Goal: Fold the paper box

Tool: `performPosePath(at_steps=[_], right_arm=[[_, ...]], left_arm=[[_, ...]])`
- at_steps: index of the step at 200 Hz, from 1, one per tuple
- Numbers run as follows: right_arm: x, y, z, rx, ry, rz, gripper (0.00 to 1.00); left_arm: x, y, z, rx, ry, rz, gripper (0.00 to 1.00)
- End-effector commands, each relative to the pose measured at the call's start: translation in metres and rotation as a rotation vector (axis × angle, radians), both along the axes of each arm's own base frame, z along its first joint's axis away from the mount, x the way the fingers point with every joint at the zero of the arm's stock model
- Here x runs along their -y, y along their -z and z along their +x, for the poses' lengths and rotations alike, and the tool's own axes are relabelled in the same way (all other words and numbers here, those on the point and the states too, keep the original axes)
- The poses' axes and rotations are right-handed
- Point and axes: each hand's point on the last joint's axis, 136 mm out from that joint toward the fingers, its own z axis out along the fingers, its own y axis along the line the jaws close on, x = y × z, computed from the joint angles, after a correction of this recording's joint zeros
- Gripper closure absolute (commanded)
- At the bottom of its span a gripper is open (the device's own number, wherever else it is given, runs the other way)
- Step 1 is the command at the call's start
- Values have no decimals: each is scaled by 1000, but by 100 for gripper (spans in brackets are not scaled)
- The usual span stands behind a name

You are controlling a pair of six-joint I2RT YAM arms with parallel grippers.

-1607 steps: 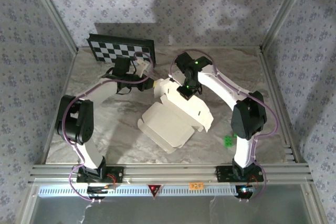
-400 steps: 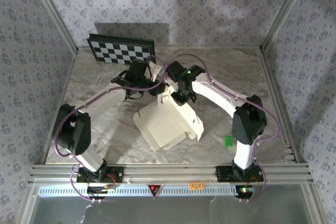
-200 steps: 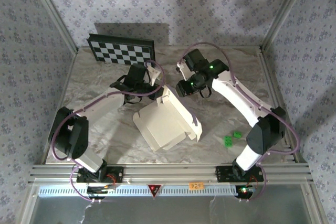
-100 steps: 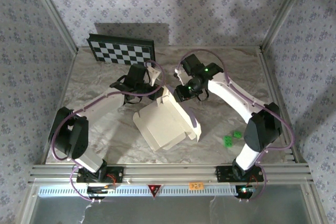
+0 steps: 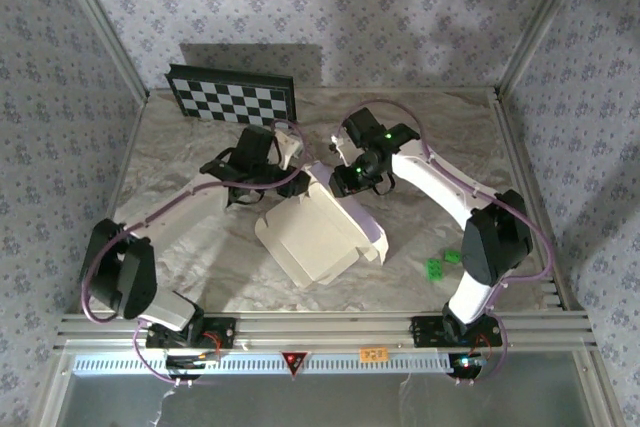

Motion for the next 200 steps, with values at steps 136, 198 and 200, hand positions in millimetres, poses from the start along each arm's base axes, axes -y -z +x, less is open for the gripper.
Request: performPosePath(at_steps=[136,198,200], right_arm=[[4,21,-7,-53,12,-29,67],[4,22,-3,-48,18,-29,69],[4,22,-3,-49,18,-30,69]], left_arm=[[23,-18,50,-147,16,-107,45],[32,-10,40,-239,51,-165,57],[32,-10,40,-242,51,-167,58]])
